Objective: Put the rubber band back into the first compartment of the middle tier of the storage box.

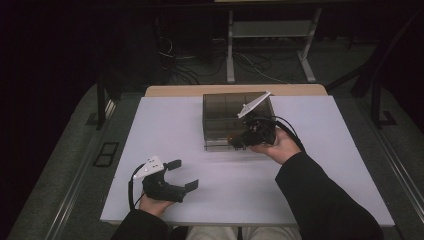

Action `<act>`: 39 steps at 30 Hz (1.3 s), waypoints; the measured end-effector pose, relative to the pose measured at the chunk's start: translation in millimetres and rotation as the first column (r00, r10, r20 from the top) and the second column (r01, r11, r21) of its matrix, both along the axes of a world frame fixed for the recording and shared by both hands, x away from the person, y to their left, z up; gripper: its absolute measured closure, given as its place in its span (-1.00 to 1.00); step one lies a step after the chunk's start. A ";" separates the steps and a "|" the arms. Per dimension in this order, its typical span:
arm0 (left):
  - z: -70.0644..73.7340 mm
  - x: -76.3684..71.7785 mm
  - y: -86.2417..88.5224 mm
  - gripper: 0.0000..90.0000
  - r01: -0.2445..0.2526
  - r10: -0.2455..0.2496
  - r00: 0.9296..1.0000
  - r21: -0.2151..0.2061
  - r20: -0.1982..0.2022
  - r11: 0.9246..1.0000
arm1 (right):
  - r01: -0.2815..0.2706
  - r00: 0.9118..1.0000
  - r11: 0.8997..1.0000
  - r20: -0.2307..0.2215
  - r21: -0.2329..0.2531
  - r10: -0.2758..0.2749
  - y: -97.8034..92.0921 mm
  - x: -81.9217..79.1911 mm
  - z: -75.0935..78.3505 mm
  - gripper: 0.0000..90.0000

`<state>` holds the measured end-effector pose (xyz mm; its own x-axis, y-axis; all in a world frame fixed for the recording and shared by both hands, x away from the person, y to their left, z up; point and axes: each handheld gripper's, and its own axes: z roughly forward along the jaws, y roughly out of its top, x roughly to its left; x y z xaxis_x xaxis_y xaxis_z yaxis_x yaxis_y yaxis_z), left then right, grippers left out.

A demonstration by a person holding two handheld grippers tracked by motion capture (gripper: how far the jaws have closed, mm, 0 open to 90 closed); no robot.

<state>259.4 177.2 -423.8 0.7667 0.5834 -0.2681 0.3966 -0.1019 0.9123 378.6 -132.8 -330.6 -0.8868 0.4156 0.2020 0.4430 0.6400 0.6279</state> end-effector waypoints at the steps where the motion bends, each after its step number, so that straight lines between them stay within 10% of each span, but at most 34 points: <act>1: 0.0 0.0 0.0 -1.00 0.000 0.000 1.000 0.000 0.000 1.000 | -0.004 1.000 1.000 0.005 -0.001 0.004 0.6 1.0 0.7 0.89; 39: 0.2 -0.5 -0.6 -1.00 0.003 -0.003 1.000 -0.007 0.001 1.000 | 0.023 1.000 1.000 -0.004 0.003 -0.023 31.1 27.3 -12.7 0.89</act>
